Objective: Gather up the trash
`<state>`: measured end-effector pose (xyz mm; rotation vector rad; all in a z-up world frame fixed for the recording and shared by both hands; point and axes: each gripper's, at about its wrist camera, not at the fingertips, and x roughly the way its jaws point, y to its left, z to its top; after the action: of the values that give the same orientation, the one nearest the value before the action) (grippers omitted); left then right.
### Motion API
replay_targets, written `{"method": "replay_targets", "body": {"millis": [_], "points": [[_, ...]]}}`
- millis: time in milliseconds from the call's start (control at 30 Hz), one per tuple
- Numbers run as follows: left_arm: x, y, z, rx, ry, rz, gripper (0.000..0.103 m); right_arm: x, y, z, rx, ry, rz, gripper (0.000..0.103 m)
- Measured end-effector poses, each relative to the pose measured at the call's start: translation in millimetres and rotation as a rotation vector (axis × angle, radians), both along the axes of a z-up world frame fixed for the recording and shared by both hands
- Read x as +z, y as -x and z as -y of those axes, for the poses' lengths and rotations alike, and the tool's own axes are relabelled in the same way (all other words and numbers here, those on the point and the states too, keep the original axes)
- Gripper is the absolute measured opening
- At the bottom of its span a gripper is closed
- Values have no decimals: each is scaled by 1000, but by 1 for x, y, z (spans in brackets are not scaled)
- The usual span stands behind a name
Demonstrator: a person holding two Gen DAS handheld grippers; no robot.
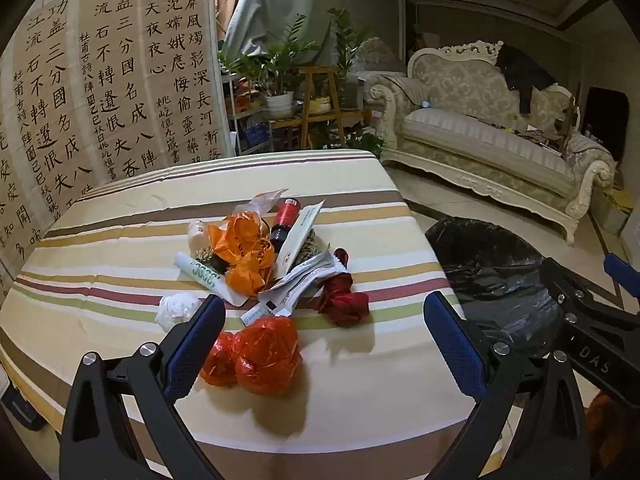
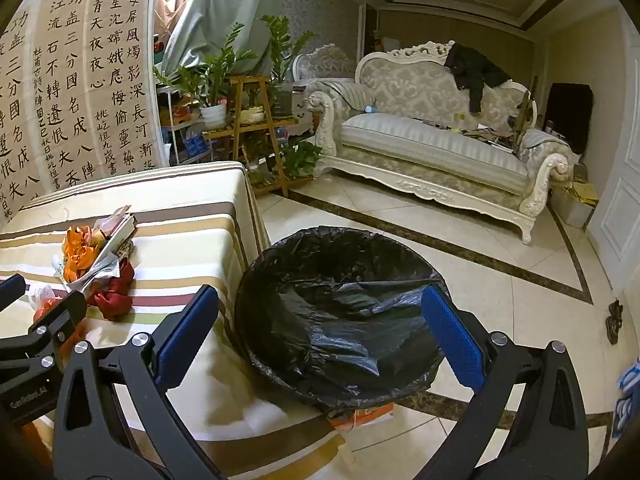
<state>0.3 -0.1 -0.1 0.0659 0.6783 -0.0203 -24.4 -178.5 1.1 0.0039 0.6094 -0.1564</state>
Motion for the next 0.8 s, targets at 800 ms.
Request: {"method": "replay_targets", "body": {"millis": [800], "points": [[10,0,-9,20,28,17,97,4,0,5,-3,1,10,99]]}}
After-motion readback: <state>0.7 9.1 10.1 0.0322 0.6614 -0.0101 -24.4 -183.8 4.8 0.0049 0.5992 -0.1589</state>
